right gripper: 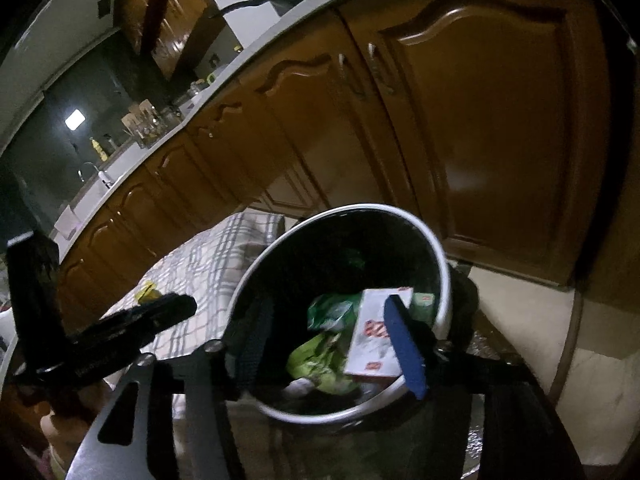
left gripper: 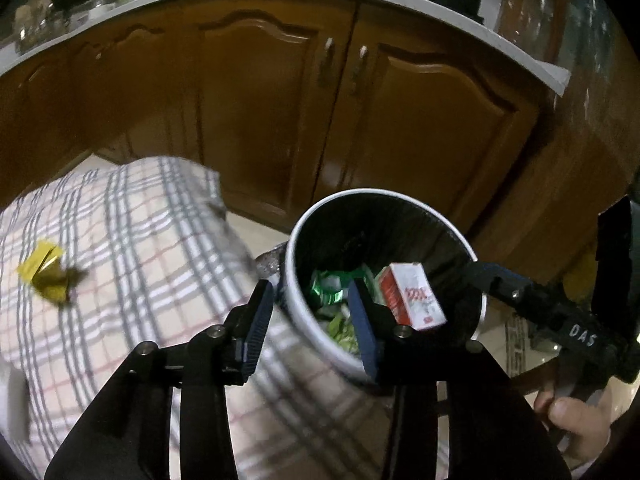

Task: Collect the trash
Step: 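Carry can and box over the white bin and open both tools to drop them, then move both open tools back from the bin to the table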

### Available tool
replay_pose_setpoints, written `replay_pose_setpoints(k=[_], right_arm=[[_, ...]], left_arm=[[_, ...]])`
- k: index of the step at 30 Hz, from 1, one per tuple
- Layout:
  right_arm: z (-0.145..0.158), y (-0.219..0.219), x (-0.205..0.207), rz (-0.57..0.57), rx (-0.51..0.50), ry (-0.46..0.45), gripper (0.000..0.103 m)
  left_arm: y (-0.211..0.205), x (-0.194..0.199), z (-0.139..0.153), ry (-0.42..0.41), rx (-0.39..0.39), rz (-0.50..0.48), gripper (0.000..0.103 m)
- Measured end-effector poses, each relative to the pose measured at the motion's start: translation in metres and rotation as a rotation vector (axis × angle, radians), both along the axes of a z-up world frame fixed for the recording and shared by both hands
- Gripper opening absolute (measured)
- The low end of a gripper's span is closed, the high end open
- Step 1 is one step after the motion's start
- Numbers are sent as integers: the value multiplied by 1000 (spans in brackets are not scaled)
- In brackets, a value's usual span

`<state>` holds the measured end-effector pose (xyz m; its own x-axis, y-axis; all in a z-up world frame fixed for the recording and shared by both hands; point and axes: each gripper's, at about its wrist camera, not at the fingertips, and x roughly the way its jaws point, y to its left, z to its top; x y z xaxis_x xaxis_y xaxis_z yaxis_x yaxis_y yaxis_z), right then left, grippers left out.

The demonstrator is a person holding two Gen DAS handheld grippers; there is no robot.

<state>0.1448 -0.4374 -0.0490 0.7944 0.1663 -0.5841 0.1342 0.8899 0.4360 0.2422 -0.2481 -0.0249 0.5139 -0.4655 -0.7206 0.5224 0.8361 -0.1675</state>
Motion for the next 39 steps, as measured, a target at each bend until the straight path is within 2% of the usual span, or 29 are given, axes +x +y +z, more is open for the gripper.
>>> replay_pose_setpoints(k=[3,11,15,19,21,26,32,39], right_arm=[[1,11,-3,16,9,-9,70],[-1,55,-3,91,20,-5,72],[-2,82,-1,141,27,-3,81],[-5,108,1,184,19,9,93],[-6,122,3,208,10,18,95],[-9,152,5,254,3,27,96],[-10,183,14,298,-38,33,102],[-4,213,29,348,-69,24,102]], left_arm=[[22,-7,-2,4,-6,29,41],[89,-26,-3,-4,-7,131,46],[125,-35,-5,-3,-16,186,50],[159,-45,-6,-14,-18,244,61],[175,-49,-6,-18,-18,275,66],[215,-58,-6,-26,-25,355,78],[254,-65,-8,-27,-26,430,81],[284,-66,-10,-32,-20,476,84]])
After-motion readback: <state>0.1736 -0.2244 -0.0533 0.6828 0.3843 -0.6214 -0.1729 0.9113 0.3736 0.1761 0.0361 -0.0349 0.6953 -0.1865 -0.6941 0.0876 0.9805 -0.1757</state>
